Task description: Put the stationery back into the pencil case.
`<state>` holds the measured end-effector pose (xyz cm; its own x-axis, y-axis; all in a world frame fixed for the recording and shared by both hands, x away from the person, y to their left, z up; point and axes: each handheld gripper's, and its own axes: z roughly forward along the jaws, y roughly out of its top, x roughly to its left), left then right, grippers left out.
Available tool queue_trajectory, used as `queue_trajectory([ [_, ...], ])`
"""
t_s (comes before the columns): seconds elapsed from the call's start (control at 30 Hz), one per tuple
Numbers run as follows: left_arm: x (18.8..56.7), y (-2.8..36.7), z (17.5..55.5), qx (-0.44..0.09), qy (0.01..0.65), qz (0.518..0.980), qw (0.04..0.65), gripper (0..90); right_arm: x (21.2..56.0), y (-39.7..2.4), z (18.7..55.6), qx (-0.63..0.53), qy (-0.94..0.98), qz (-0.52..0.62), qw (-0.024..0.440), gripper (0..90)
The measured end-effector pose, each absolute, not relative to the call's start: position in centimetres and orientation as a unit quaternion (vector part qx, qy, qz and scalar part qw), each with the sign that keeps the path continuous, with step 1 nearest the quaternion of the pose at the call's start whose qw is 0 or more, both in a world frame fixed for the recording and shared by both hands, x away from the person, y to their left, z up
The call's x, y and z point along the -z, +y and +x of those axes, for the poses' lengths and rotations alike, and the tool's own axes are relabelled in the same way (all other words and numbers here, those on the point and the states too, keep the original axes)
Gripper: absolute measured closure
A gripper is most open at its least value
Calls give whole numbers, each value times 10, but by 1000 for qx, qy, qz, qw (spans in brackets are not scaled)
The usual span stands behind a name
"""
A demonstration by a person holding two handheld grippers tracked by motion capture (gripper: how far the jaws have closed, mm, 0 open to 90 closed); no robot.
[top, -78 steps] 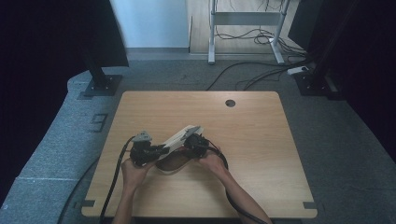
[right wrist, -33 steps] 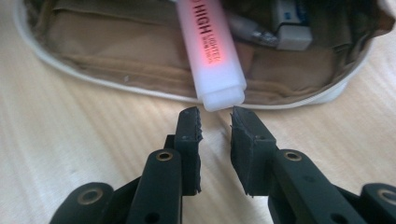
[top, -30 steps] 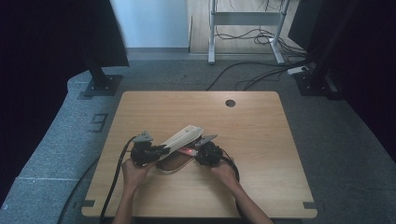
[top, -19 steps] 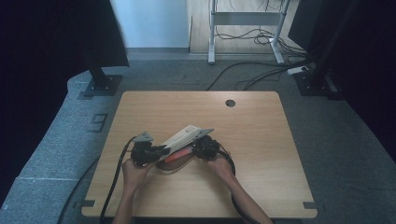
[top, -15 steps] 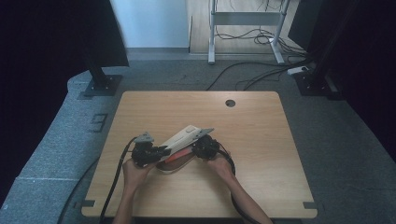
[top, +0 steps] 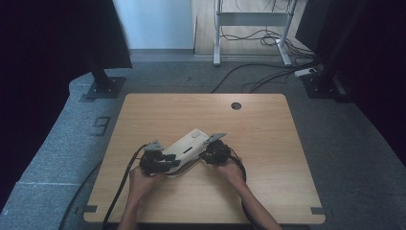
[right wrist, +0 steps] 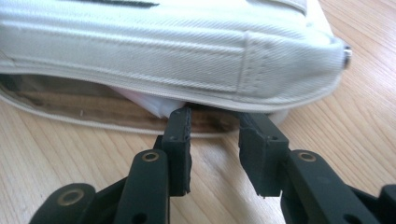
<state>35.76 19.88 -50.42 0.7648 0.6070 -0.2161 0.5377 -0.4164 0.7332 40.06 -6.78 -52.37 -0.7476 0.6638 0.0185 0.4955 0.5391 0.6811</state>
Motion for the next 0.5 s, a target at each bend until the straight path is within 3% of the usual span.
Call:
queue_trajectory([
  [0.5, 513, 189, 348, -82, 323, 852, 403, 534, 518, -83, 394, -354, 864, 334, 129, 518],
])
